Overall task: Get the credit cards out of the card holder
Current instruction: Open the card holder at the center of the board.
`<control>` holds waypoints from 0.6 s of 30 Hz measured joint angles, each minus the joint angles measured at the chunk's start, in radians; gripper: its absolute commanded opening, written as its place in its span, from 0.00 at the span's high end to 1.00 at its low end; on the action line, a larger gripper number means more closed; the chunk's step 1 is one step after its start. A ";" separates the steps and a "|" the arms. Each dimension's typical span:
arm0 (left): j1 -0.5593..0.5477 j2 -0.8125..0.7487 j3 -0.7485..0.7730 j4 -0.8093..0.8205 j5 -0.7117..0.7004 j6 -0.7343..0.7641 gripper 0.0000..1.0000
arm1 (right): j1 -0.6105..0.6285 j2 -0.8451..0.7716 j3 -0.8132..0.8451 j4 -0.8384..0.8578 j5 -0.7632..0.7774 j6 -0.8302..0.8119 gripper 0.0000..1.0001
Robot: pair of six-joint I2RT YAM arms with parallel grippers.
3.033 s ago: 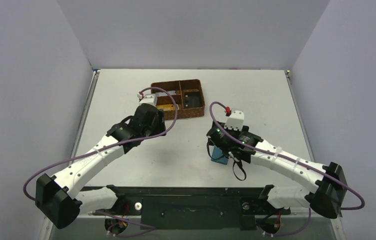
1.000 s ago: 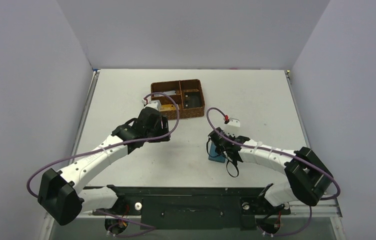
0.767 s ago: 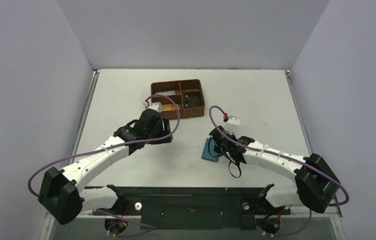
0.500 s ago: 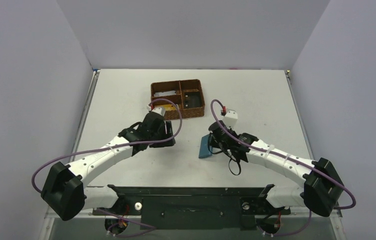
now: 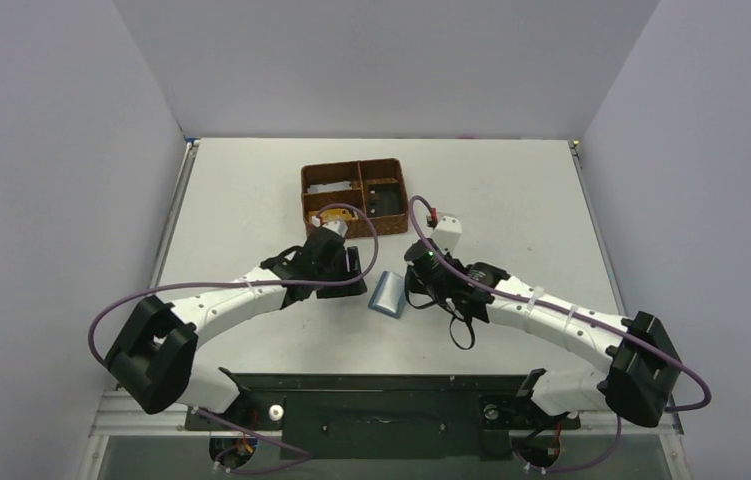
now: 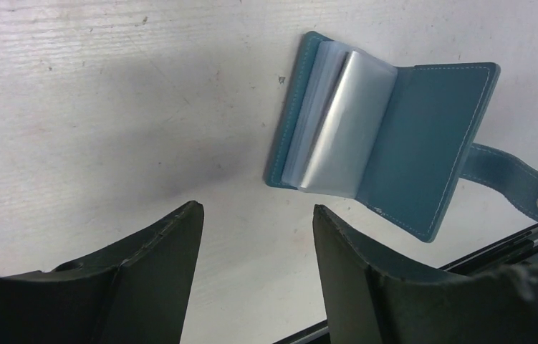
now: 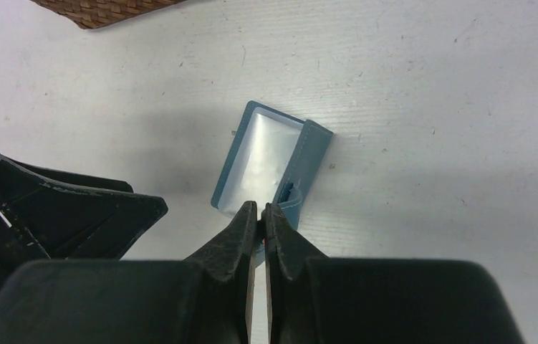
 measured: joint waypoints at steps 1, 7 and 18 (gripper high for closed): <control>-0.003 0.008 0.000 0.009 0.001 -0.002 0.45 | 0.000 0.002 0.002 -0.005 0.001 0.000 1.00; -0.018 0.049 0.000 0.048 0.004 -0.010 0.48 | -0.013 0.003 0.002 -0.048 0.015 0.001 1.00; -0.051 0.128 0.000 0.066 0.004 -0.013 0.52 | -0.211 -0.010 -0.122 -0.145 0.038 0.000 1.00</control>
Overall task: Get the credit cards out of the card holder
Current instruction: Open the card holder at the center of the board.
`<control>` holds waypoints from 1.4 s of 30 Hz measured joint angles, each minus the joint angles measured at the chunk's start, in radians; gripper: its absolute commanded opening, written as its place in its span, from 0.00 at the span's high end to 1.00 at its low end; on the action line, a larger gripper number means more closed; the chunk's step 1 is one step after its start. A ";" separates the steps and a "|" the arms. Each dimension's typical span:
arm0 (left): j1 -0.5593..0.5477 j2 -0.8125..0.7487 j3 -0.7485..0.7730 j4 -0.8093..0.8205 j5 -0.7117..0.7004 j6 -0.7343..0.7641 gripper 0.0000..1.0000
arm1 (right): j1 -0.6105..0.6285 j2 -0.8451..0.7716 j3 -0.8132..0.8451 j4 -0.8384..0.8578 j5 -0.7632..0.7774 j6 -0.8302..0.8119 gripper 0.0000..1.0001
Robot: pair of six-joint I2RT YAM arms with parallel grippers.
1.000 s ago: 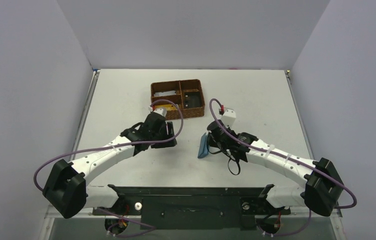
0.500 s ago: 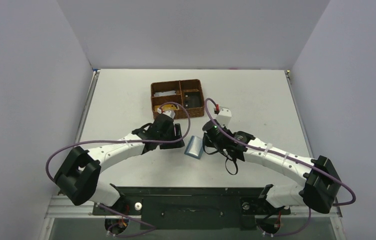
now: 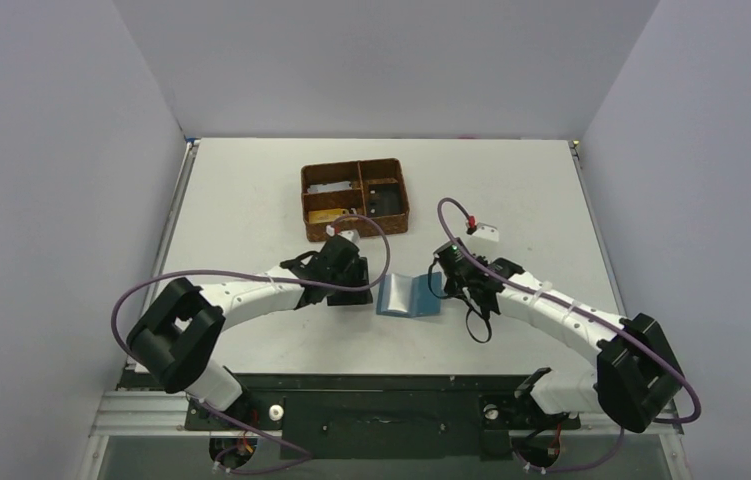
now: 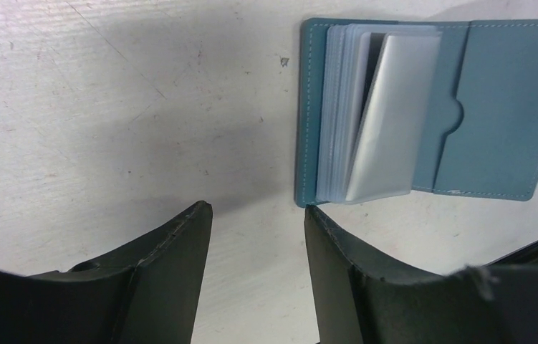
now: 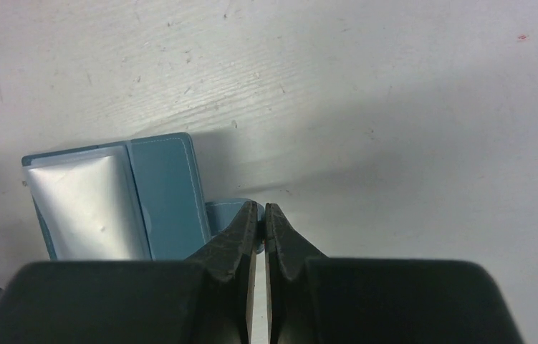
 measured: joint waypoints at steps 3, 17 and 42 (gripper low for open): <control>-0.009 0.024 0.003 0.001 0.000 -0.002 0.53 | -0.014 0.023 -0.002 0.003 0.001 -0.004 1.00; -0.026 0.053 0.011 0.007 -0.037 -0.037 0.55 | -0.047 0.180 -0.006 0.049 -0.001 -0.035 0.58; 0.060 -0.029 -0.021 -0.008 -0.083 -0.069 0.61 | 0.274 0.183 0.452 -0.154 0.170 -0.019 0.70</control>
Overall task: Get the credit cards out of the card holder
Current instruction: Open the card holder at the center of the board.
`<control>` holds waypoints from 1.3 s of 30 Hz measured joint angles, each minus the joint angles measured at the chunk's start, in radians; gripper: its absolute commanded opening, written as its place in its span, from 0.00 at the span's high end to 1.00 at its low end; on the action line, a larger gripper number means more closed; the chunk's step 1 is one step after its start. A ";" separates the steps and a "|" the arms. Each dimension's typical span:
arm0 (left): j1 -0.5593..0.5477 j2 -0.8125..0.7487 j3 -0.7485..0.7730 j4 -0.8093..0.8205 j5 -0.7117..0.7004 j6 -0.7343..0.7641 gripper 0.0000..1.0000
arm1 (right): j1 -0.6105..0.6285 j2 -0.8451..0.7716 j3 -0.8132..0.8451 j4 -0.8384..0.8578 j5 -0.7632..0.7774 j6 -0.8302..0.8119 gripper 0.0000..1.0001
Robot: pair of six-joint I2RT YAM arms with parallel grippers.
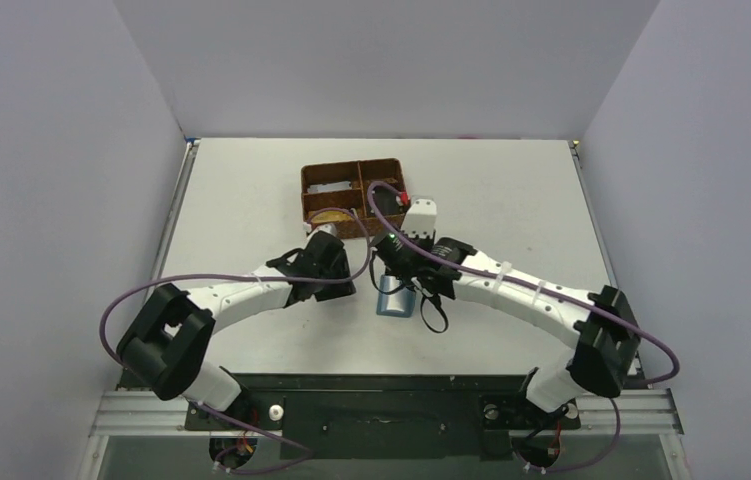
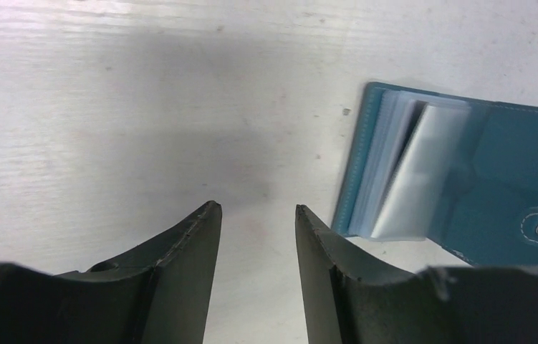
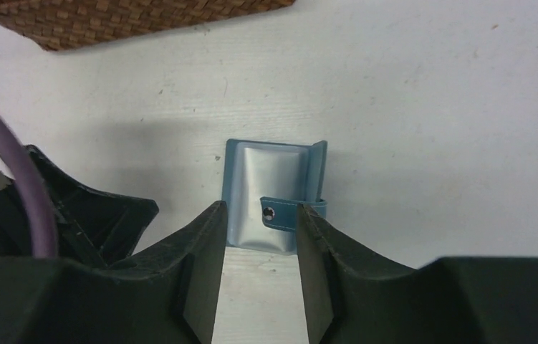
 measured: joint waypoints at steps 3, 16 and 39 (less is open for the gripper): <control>0.043 -0.023 -0.036 -0.002 0.006 -0.002 0.62 | 0.001 0.083 0.000 0.036 -0.058 -0.005 0.79; 0.076 -0.066 -0.078 -0.015 0.029 0.005 0.65 | -0.036 0.196 -0.092 0.153 -0.187 -0.009 0.88; -0.020 0.175 0.074 0.089 0.167 0.006 0.59 | -0.236 0.067 -0.468 0.348 -0.272 0.008 0.87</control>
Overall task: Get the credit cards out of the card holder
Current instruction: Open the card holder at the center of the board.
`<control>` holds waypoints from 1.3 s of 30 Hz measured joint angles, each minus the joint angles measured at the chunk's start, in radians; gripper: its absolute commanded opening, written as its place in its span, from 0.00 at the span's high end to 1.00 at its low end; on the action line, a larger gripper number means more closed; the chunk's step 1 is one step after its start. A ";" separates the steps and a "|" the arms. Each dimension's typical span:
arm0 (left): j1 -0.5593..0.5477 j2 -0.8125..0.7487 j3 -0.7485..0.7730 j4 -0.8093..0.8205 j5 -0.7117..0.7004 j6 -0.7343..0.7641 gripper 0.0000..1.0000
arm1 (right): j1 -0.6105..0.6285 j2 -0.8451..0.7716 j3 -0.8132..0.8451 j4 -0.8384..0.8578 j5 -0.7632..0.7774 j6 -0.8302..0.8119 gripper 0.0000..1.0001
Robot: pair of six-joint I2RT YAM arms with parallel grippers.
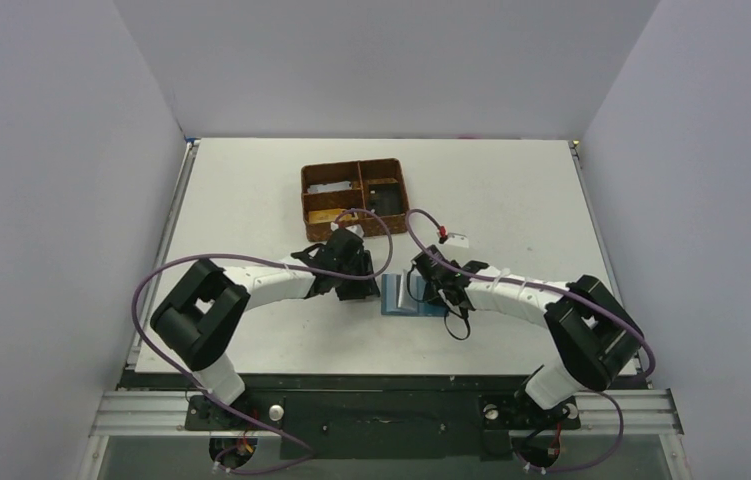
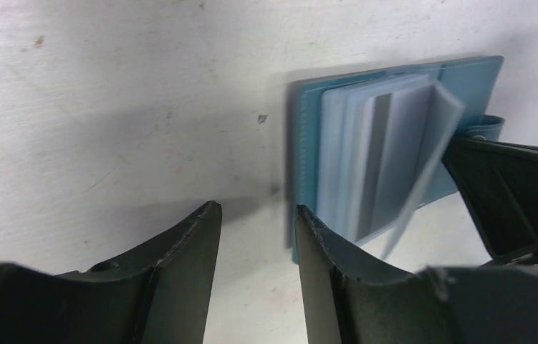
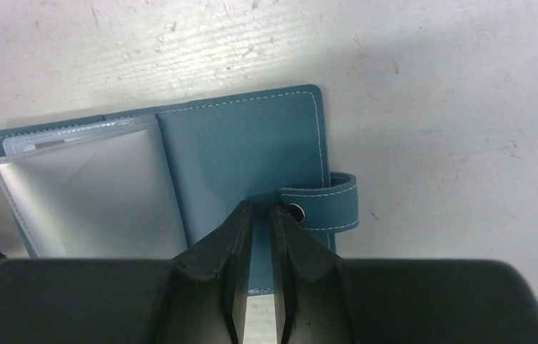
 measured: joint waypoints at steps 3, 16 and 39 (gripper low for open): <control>0.000 0.018 0.010 0.027 0.013 -0.007 0.59 | 0.000 0.011 0.000 0.037 -0.003 -0.008 0.87; -0.002 0.035 0.010 0.072 0.060 -0.047 0.60 | 0.003 0.060 0.016 0.150 -0.018 -0.023 0.89; -0.067 -0.009 0.126 -0.237 -0.144 0.082 0.63 | 0.097 0.075 0.022 0.195 -0.068 0.001 0.90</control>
